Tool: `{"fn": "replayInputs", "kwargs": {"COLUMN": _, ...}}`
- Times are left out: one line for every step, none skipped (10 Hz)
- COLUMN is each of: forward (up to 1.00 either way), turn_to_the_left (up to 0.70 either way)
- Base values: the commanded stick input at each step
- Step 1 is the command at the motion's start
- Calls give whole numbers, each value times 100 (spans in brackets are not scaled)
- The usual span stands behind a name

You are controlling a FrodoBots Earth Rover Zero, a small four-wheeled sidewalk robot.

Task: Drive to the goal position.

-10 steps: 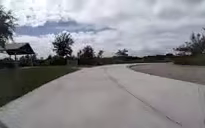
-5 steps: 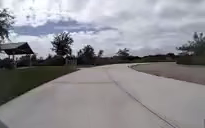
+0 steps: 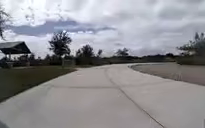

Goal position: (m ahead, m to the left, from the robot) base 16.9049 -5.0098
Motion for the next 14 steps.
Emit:
{"fn": "replayInputs", "kwargs": {"forward": 85, "turn_to_the_left": 0}}
{"fn": "replayInputs", "kwargs": {"forward": 85, "turn_to_the_left": 0}}
{"fn": "replayInputs", "kwargs": {"forward": 85, "turn_to_the_left": 0}}
{"fn": "replayInputs", "kwargs": {"forward": 85, "turn_to_the_left": 0}}
{"fn": "replayInputs", "kwargs": {"forward": 85, "turn_to_the_left": 0}}
{"fn": "replayInputs", "kwargs": {"forward": 85, "turn_to_the_left": 0}}
{"fn": "replayInputs", "kwargs": {"forward": 85, "turn_to_the_left": 16}}
{"fn": "replayInputs", "kwargs": {"forward": 85, "turn_to_the_left": 34}}
{"fn": "replayInputs", "kwargs": {"forward": 85, "turn_to_the_left": 34}}
{"fn": "replayInputs", "kwargs": {"forward": 85, "turn_to_the_left": 34}}
{"fn": "replayInputs", "kwargs": {"forward": 85, "turn_to_the_left": 34}}
{"fn": "replayInputs", "kwargs": {"forward": 85, "turn_to_the_left": 11}}
{"fn": "replayInputs", "kwargs": {"forward": 85, "turn_to_the_left": 0}}
{"fn": "replayInputs", "kwargs": {"forward": 85, "turn_to_the_left": 0}}
